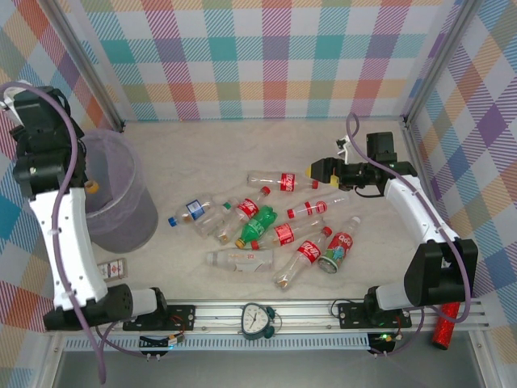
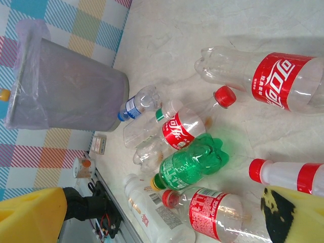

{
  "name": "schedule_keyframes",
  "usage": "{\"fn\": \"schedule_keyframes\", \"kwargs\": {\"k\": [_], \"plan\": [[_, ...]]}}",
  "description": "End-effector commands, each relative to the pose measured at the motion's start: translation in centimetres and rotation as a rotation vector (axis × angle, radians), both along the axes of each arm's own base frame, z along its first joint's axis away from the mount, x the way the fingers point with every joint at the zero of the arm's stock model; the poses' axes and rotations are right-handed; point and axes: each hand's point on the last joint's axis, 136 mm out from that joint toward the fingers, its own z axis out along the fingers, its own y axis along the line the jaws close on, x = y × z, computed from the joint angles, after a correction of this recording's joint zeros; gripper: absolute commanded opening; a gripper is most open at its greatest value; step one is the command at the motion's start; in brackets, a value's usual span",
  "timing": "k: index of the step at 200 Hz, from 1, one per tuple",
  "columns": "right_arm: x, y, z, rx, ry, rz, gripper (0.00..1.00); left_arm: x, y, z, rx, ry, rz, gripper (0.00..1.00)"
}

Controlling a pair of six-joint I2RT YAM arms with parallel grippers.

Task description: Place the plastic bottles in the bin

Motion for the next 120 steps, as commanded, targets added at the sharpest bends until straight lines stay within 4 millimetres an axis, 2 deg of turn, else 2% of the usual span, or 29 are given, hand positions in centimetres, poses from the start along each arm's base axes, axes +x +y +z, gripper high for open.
{"fn": "schedule_keyframes", "kwargs": {"k": [1,40,64,101,120], "plan": [[-0.8,0.3,-0.3,0.007,0.008,0.031,0.98,1.8,0.0,-5.5,-0.149,0.100,-0.077,0.00],[-0.8,0.2,-0.8,-0.006,0.017,0.028,0.98,3.9,-0.3,-12.3,-0.271,0.234,-0.117,0.00],[-0.8,0.1,-1.0,-0.015,0.014,0.022,0.98,4.1,-0.9,-16.0,-0.339,0.302,-0.131,0.00],[-0.8,0.0,-1.4,-0.020,0.018,0.018,0.98,3.7,-1.4,-20.5,-0.393,0.382,-0.134,0.00],[-0.8,0.0,-1.6,-0.022,0.023,0.015,0.98,3.8,-1.9,-22.2,-0.423,0.395,-0.149,0.00]]}}
